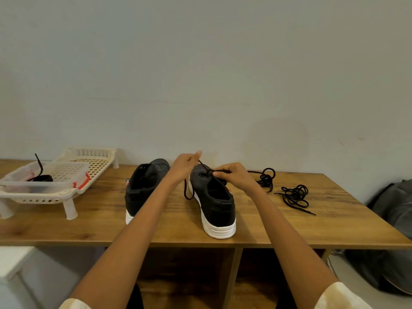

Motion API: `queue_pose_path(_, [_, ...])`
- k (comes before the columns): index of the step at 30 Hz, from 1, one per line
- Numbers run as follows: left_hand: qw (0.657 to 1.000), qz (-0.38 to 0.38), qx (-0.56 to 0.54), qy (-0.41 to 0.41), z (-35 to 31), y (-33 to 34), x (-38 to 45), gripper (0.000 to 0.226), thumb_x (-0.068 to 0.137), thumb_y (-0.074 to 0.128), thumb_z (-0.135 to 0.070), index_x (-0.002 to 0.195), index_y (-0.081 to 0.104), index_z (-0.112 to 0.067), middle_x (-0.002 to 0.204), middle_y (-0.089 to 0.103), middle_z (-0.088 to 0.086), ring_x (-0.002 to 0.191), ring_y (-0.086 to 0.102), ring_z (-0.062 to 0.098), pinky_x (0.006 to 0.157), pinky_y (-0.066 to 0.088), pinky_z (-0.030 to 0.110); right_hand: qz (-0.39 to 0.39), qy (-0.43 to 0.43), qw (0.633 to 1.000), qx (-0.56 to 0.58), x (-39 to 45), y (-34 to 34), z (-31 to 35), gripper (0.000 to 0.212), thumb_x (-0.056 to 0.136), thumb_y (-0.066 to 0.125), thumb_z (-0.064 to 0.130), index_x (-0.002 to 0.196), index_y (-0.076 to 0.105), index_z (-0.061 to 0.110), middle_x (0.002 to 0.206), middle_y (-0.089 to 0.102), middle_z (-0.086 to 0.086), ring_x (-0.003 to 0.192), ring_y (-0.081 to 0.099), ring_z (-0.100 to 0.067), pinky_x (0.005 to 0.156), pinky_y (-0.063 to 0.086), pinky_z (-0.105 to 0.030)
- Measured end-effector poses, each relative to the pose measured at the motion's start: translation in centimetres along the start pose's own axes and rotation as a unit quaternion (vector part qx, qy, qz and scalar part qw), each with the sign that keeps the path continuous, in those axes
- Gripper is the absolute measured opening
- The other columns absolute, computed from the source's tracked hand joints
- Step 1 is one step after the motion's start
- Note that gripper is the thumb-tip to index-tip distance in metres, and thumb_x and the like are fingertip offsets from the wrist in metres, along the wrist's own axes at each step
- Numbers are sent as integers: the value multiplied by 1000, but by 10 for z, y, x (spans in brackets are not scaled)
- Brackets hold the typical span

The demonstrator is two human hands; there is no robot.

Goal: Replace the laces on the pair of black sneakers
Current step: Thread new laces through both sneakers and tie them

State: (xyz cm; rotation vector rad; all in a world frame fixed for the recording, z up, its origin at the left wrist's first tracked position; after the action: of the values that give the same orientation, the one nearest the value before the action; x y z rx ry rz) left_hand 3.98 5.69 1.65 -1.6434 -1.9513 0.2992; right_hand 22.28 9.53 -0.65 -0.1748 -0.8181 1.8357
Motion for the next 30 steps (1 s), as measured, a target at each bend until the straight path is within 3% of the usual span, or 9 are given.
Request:
queue_pose_path(2, [959, -35, -277, -50, -7, -9, 4, 47, 102, 32, -42, 71, 52, -13, 79, 62, 3, 70, 57, 15, 76, 45, 29, 0, 12, 1000, 14, 0, 1, -2, 25, 91, 63, 21, 112, 70, 9, 101, 72, -6, 91, 67, -17, 84, 54, -27])
queue_pose_path(4, [845, -67, -529, -49, -14, -19, 5, 46, 102, 30, -39, 68, 46, -15, 77, 67, 3, 70, 65, 17, 77, 51, 31, 0, 21, 999, 27, -1, 2, -2, 26, 91, 62, 22, 112, 70, 10, 97, 72, -4, 88, 66, -15, 82, 54, -26])
queue_pose_path(7, [720, -106, -686, -22, -15, -32, 6, 46, 102, 30, -43, 65, 39, -17, 54, 53, -3, 45, 48, 13, 60, 50, 27, -3, 38, 998, 57, -2, 4, -3, 23, 91, 62, 25, 109, 71, 13, 89, 72, 1, 82, 66, -10, 78, 53, -23])
queue_pose_path(9, [759, -123, -639, -25, -13, -35, 6, 44, 102, 29, -44, 67, 37, -18, 50, 40, -5, 39, 31, 9, 42, 33, 21, -3, 44, 996, 76, -2, 4, -4, 21, 92, 62, 25, 107, 71, 14, 86, 72, 1, 79, 65, -10, 77, 53, -23])
queue_pose_path(12, [923, -48, -382, 10, -15, -30, 1, 36, 102, 34, -36, 74, 42, -16, 58, 40, -4, 42, 26, 7, 39, 21, 19, 1, 49, 994, 97, -2, 5, -5, 20, 92, 62, 27, 105, 72, 15, 85, 71, -4, 78, 65, -12, 76, 53, -24])
queue_pose_path(14, [982, 45, -172, 69, -16, -22, -4, 26, 101, 42, -23, 82, 56, -12, 66, 50, -4, 44, 35, 3, 42, 27, 14, 2, 51, 992, 114, -3, 5, -6, 20, 91, 62, 27, 102, 73, 15, 81, 69, -5, 75, 63, -11, 72, 52, -22])
queue_pose_path(18, [968, 151, 133, 150, -6, -3, -3, 17, 92, 58, -8, 102, 71, -6, 90, 70, 2, 78, 59, 2, 74, 42, 17, 4, 43, 992, 122, -5, 4, -5, 18, 92, 62, 25, 99, 73, 15, 76, 68, -2, 70, 62, -8, 69, 50, -22])
queue_pose_path(24, [980, 137, 103, 97, -4, 4, -1, 26, 85, 67, -11, 104, 49, -10, 80, 71, 7, 74, 61, 8, 78, 44, 24, 9, 34, 991, 127, -7, 3, -1, 20, 92, 60, 25, 104, 71, 14, 79, 69, 2, 76, 63, -9, 74, 51, -24])
queue_pose_path(30, [973, 101, 188, 93, -5, 11, 7, 26, 84, 69, -17, 109, 71, -10, 101, 72, 8, 94, 63, 19, 77, 44, 23, 20, 18, 993, 114, -8, 0, -1, 22, 90, 64, 26, 107, 71, 15, 93, 72, -4, 87, 68, -14, 79, 55, -24])
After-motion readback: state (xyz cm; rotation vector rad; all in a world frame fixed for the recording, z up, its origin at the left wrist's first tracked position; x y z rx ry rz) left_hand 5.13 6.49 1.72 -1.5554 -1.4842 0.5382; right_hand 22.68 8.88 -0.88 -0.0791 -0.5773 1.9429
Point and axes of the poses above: each hand's wrist, its own x-axis towards the middle knuckle, its own y-axis out of the palm, z = x × y, the point moved 1 cm from there along x, towards the middle knuckle
